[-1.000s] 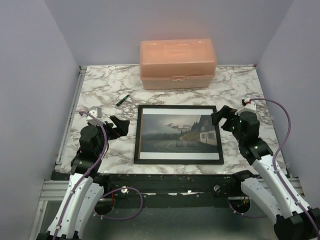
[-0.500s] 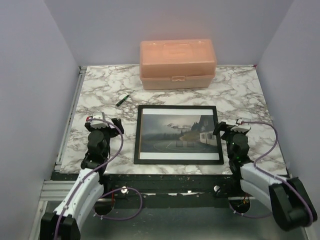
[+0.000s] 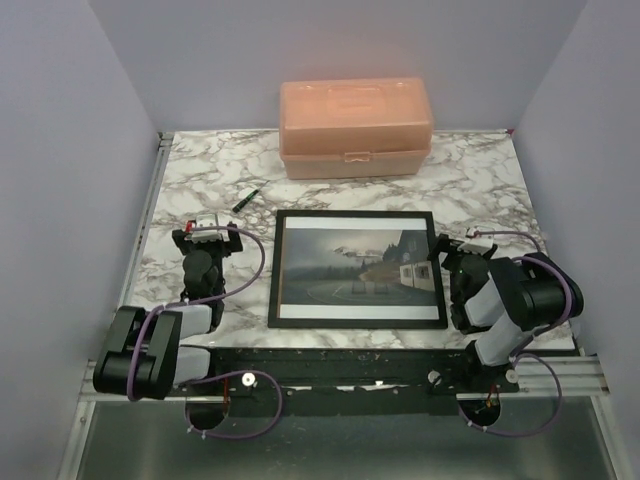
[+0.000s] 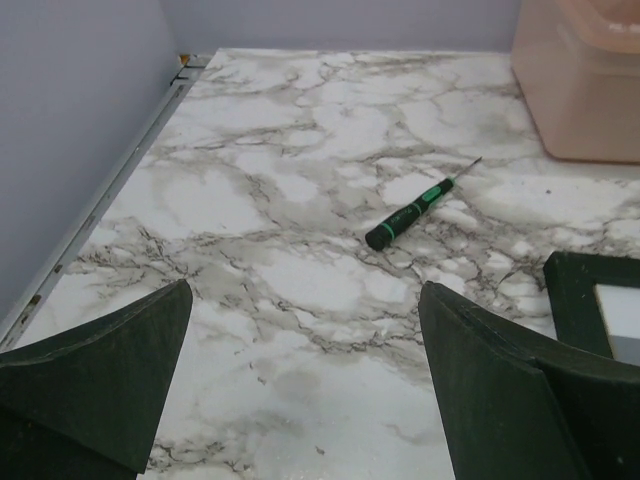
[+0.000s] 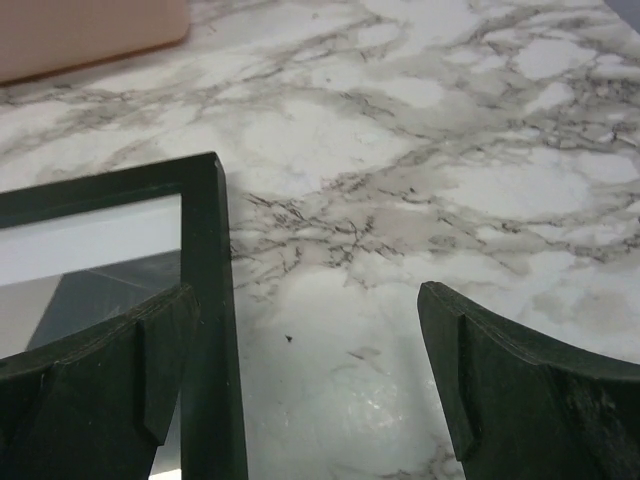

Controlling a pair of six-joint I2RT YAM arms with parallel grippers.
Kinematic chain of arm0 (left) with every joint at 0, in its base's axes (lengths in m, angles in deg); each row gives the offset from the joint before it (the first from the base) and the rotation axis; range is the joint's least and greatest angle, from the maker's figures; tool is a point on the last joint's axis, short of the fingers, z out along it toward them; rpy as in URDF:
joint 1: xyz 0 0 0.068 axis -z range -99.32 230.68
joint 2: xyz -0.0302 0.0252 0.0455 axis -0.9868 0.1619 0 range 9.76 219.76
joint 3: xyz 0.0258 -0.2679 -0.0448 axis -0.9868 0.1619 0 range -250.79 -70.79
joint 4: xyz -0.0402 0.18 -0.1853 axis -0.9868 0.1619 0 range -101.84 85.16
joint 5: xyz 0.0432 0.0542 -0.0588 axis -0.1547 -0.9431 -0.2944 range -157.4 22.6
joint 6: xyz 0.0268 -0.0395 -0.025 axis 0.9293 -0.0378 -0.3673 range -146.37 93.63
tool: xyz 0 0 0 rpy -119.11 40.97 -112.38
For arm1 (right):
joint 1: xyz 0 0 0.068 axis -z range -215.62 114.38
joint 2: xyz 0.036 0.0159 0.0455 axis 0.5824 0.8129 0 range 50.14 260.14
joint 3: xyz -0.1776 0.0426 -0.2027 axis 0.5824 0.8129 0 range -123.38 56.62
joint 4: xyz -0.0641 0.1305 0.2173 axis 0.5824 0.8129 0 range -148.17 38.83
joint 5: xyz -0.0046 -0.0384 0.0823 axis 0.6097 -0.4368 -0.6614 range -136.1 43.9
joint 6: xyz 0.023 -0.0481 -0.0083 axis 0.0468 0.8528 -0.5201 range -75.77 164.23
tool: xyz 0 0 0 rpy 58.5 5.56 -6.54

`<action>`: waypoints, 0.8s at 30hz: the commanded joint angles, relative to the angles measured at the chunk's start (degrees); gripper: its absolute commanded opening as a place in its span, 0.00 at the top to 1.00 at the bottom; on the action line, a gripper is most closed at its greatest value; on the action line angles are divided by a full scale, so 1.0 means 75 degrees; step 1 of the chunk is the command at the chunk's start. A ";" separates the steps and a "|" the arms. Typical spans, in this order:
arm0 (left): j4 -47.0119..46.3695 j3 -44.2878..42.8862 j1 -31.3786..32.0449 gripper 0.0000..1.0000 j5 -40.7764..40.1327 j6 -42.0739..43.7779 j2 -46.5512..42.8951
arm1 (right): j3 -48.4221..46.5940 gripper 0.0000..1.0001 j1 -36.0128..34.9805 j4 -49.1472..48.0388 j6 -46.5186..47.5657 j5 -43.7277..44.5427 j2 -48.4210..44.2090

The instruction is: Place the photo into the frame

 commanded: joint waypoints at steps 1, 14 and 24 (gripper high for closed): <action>-0.1386 0.0110 -0.0060 0.02 -0.0137 0.0017 0.0394 | -0.0533 0.00 0.0043 -0.0523 0.0081 -0.0299 -0.0167; -0.0625 -0.0536 -0.0181 0.01 -0.0503 -0.0058 0.0671 | -0.1113 0.00 0.0048 0.0280 0.0082 -0.0059 -0.0023; -0.0596 -0.0552 -0.0183 0.01 -0.0485 -0.0055 0.0657 | -0.1115 0.00 0.0043 0.0286 0.0084 -0.0063 -0.0026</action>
